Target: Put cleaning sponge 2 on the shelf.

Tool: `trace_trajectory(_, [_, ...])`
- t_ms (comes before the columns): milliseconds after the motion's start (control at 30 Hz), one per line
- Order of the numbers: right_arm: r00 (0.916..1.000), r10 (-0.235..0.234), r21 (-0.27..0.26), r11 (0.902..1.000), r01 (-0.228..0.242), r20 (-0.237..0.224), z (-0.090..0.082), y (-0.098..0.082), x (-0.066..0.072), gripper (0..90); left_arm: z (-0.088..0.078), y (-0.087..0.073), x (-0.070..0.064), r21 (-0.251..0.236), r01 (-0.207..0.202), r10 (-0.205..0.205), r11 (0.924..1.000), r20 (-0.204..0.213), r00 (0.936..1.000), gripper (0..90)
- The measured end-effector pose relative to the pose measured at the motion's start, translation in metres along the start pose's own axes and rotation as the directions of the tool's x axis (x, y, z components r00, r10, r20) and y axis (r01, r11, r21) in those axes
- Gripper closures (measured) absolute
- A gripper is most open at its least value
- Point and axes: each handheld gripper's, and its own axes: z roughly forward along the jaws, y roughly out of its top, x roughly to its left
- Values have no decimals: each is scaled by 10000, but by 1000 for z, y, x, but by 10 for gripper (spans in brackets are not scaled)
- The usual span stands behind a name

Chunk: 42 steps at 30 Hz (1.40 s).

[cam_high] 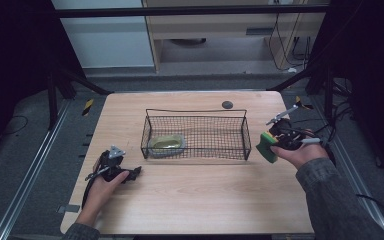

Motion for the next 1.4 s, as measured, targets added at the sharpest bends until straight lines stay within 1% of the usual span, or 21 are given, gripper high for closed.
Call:
trace_trajectory(67, [10000, -50, -97, 9999, 50, 65, -2, 5, -4, 644, 0, 0, 0, 4, 4, -4, 10000, 1, 10000, 0])
trace_trajectory(100, [9998, -109, -129, 9999, 112, 183, -4, 10, -6, 644, 0, 0, 0, 3, 2, -2, 10000, -1, 10000, 0])
trace_trajectory(167, [9994, -203, -260, 9994, 211, 278, -8, 17, -9, 644, 0, 0, 0, -3, 8, -8, 10000, -1, 10000, 0])
trace_trajectory(233, [9991, -231, -332, 9992, 243, 346, -12, 24, -10, 644, 0, 0, 0, 2, 17, -17, 10000, -1, 10000, 0])
trace_trajectory(267, [9980, -385, -376, 9985, 404, 505, -14, 30, -11, 644, 0, 0, -1, -37, 62, -62, 10000, -4, 10000, 0])
trace_trajectory(333, [9978, -393, -391, 9984, 414, 535, -15, 32, -12, 645, 0, 0, -1, -35, 62, -62, 10000, -4, 10000, 0])
trace_trajectory(367, [9970, -459, -521, 9974, 493, 630, -19, 38, -13, 645, 0, 0, -1, -36, 63, -63, 10000, -4, 10000, 0])
trace_trajectory(467, [9968, -433, -670, 9966, 477, 667, -22, 43, -14, 645, 0, 0, -1, -37, 29, -29, 10000, -10, 10000, 0])
trace_trajectory(533, [9973, -413, -837, 9954, 463, 610, -23, 47, -14, 645, 0, 0, -1, -34, 33, -33, 10000, -39, 10000, 0])
trace_trajectory(567, [9983, -338, -1018, 9941, 386, 480, -23, 50, -15, 645, 0, 0, -1, -29, 37, -38, 10000, -46, 10000, 0])
trace_trajectory(600, [9987, -287, -1087, 9935, 331, 414, -22, 52, -15, 646, 0, 0, -1, 2, 16, -16, 10000, -58, 10000, 0])
trace_trajectory(733, [9978, -377, -1364, 9896, 449, 551, -25, 64, -15, 646, 0, 0, -1, 1, 15, -15, 10000, -65, 10000, 0])
trace_trajectory(833, [9963, -557, -1561, 9856, 655, 661, -28, 72, -13, 646, 0, 0, -1, 6, 10, -10, 10000, -70, 10000, 0])
trace_trajectory(1033, [9958, -684, -1727, 9819, 779, 604, -27, 83, -9, 646, 0, 0, -1, 9, 14, -14, 10000, -74, 10000, 0])
trace_trajectory(1067, [9966, -614, -1745, 9822, 700, 541, -25, 85, -9, 647, 0, 0, -1, 8, 15, -15, 10000, -76, 10000, 0])
trace_trajectory(1133, [9968, -593, -1717, 9828, 678, 539, -23, 86, -10, 647, 0, 0, -1, 7, 18, -18, 10000, -73, 10000, 0])
trace_trajectory(1200, [9974, -582, -1814, 9813, 651, 431, -20, 88, -9, 647, 0, 0, -1, 6, 18, -18, 10000, -72, 10000, 0])
trace_trajectory(1267, [9969, -644, -1845, 9802, 716, 450, -19, 89, -8, 647, 0, 0, -1, 4, 20, -20, 10000, -70, 10000, 0])
trace_trajectory(1400, [9972, -636, -1908, 9791, 698, 385, -15, 93, -5, 647, 0, 0, -1, 7, 14, -14, 10000, -74, 10000, 0])
